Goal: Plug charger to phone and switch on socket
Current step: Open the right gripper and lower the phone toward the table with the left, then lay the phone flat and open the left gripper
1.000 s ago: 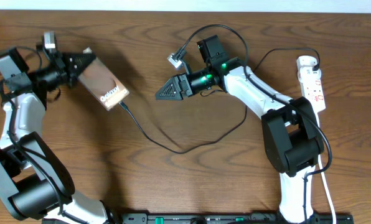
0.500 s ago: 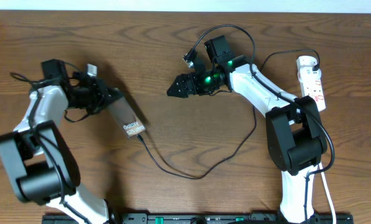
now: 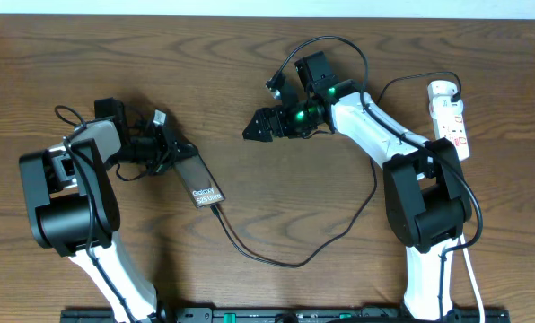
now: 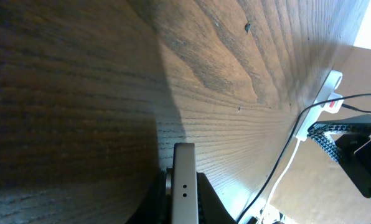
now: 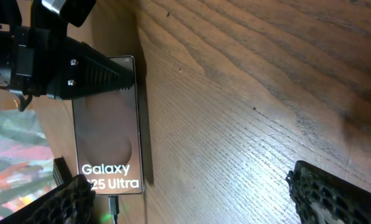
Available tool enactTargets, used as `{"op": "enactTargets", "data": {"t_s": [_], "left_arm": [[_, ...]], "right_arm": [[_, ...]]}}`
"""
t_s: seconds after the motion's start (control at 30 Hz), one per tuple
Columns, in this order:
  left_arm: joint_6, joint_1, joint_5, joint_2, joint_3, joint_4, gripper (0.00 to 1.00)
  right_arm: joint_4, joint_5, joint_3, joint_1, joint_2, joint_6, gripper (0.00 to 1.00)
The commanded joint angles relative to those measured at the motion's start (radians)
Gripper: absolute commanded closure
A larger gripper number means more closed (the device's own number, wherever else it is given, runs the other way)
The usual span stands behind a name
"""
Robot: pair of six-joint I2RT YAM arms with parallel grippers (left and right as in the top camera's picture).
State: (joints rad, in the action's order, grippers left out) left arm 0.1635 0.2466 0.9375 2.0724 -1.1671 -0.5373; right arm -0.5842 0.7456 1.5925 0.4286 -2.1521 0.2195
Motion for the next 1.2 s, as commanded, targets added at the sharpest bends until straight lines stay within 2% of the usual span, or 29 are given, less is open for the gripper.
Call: {"op": "enactTargets", "data": {"t_s": [0.0,0.07,0.1,0.13,0.47,0.77,1.17], "left_arm": [[-0.006,-0.001,-0.015,0.015,0.005,-0.008,0.92],[-0.006,-0.001,-0.015,0.015,0.005,-0.011,0.92],[-0.006,-0.001,-0.015,0.015,0.005,-0.013,0.87],[-0.006,-0.001,-0.015,0.015,0.005,-0.022,0.75],[0.01,-0.001,-0.053,0.014,0.005,-0.055,0.44],[0.117,-0.001,-0.38,0.011,0.005,-0.18,0.26],[0.191,-0.001,-0.583,0.007,0.005,-0.251,0.23]], "right_arm": [[-0.003,-0.003,0.014,-0.004,0.012,-0.011,0.01],[-0.004,-0.003,0.014,-0.004,0.012,-0.011,0.01],[-0.004,-0.003,0.014,-0.004,0.012,-0.011,0.01],[-0.003,-0.003,0.014,-0.004,0.012,-0.011,0.01],[-0.004,-0.003,0.014,-0.004,0.012,-0.011,0.01],[-0.003,-0.003,0.014,-0.004,0.012,-0.012,0.01],[-0.003,-0.003,0.014,-0.004,0.012,-0.012,0.01]]}}
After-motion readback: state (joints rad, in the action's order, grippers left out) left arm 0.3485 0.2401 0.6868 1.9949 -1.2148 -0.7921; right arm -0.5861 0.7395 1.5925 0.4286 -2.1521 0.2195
